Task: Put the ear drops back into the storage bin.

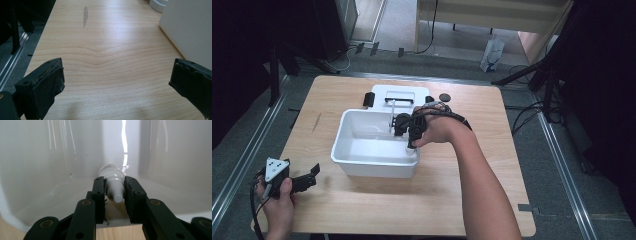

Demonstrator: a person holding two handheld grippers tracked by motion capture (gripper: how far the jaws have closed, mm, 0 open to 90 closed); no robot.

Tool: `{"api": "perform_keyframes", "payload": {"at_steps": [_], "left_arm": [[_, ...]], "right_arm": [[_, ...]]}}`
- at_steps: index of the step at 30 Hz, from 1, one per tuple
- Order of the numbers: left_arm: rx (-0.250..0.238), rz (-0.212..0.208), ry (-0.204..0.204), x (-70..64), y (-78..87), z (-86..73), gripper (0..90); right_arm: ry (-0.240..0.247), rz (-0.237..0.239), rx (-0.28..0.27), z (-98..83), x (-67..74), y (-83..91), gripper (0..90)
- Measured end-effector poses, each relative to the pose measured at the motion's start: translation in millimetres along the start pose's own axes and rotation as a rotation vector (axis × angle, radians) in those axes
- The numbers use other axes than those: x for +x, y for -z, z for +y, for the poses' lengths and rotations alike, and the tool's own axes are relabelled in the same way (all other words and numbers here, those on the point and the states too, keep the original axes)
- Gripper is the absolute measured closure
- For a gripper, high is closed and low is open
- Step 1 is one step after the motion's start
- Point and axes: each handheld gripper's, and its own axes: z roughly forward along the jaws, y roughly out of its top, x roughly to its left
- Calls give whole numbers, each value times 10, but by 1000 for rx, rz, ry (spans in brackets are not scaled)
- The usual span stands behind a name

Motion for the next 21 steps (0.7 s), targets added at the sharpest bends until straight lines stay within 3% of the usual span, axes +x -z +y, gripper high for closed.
{"api": "perform_keyframes", "payload": {"at_steps": [21], "left_arm": [[3,1,-3,-1,3,-1,0]], "right_arm": [[-11,17,2,-16,16,-280,717]]}}
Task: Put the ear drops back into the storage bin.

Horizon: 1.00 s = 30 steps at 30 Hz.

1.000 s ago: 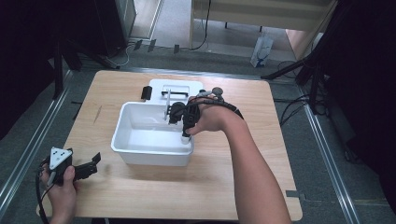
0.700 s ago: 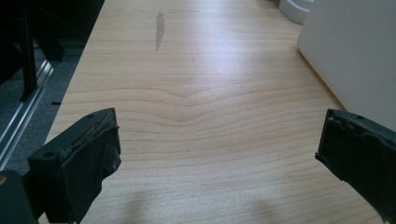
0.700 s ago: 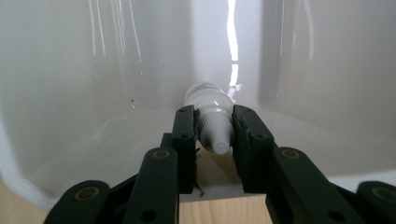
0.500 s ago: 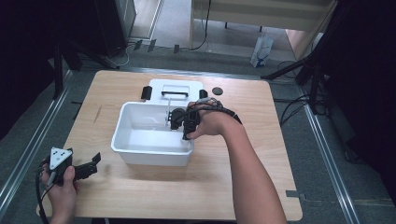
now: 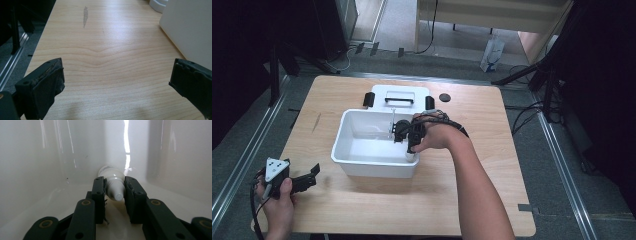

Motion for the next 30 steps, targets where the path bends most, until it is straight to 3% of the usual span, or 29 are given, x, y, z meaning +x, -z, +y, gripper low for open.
{"api": "perform_keyframes", "payload": {"at_steps": [16,19,20,23,27,30], "left_arm": [[-3,0,-1,-3,1,-2,0],[-2,0,-2,-3,0,-1,0],[-2,-1,0,0,0,-1,0],[-2,-1,1,-1,0,-1,0],[-3,2,1,-4,-3,-1,0],[-2,4,-2,-5,-4,1,0]], "right_arm": [[-2,29,35,-1,-25,-11,699],[-1,29,32,-3,-23,-11,658],[-1,24,27,-7,-17,0,598],[-12,4,9,-17,-16,50,529],[-58,-7,-39,-47,-32,204,461],[-65,-21,-63,-67,-41,330,424]]}}
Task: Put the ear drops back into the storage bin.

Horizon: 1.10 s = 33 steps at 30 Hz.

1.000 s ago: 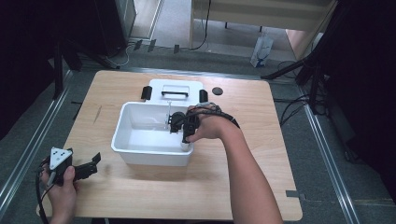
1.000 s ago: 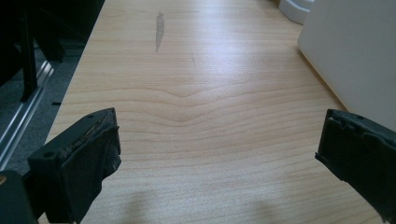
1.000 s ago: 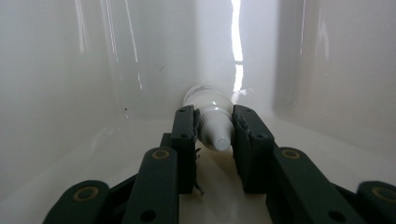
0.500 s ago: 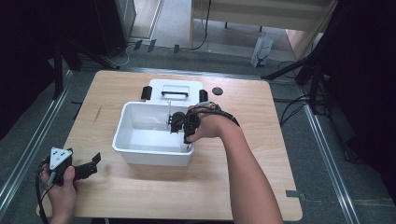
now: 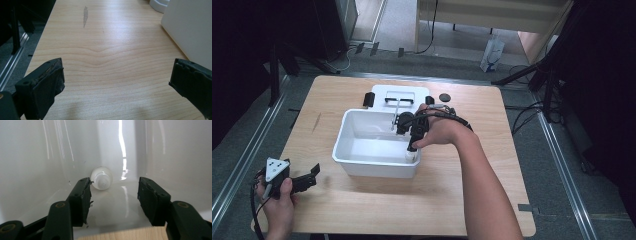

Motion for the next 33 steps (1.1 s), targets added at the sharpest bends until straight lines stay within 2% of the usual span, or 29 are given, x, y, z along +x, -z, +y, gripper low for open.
{"api": "perform_keyframes", "payload": {"at_steps": [1,2,4,7,9,13,14,17,18,19,22,26,27,28,31,33], "left_arm": [[0,0,-1,-1,0,0,0],[0,0,-1,-1,0,0,0],[1,0,0,0,1,1,0],[0,1,-2,-1,2,0,0],[1,1,-2,-1,2,1,0],[0,0,-1,0,2,0,0],[1,-2,-1,1,4,0,0],[0,-2,0,0,6,0,0],[0,-1,-3,2,5,0,0],[-1,-1,-5,1,4,0,0],[-2,2,-7,-2,1,0,0],[-1,3,-5,-5,1,0,0],[-1,3,-5,-5,1,0,0],[-2,4,-6,-7,1,-1,0],[-1,4,-7,-6,1,-1,0],[-1,4,-7,-6,2,-1,0]], "right_arm": [[-19,6,4,-2,2,49,411],[-19,6,4,-2,2,49,411],[-29,-6,-10,-17,1,198,401],[-33,-19,-26,-41,-1,291,393],[-35,-36,-42,-103,-14,417,386],[-58,-51,-48,-204,-28,505,388],[-73,-62,-43,-287,-32,536,387],[-89,-68,-36,-363,-33,549,386],[-97,-73,-37,-462,-43,551,382],[-97,-73,-37,-462,-43,551,382],[-133,-75,-31,-636,-37,536,372],[-156,-72,-7,-792,-25,484,306],[-156,-72,-7,-792,-25,484,306],[-165,-76,-8,-880,-18,447,271],[-182,-66,-12,-983,2,397,225],[-177,-68,-13,-1028,11,371,213]]}}
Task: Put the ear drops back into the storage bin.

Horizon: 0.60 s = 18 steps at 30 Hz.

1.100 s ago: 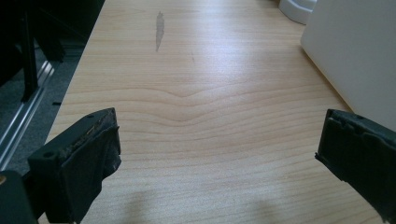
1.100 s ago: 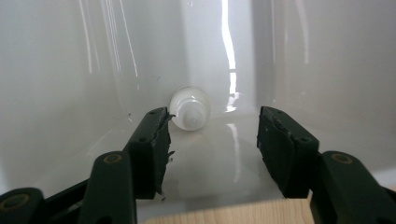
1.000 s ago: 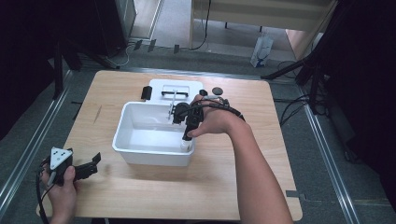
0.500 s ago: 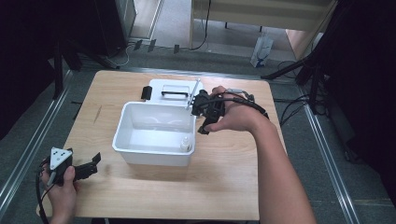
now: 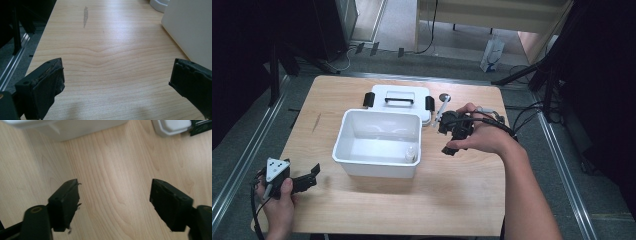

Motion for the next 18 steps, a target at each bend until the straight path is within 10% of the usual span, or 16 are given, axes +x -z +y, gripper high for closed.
{"api": "perform_keyframes", "payload": {"at_steps": [18], "left_arm": [[1,2,-6,-6,1,0,0]], "right_arm": [[-134,-24,-77,-739,168,-321,130]]}}
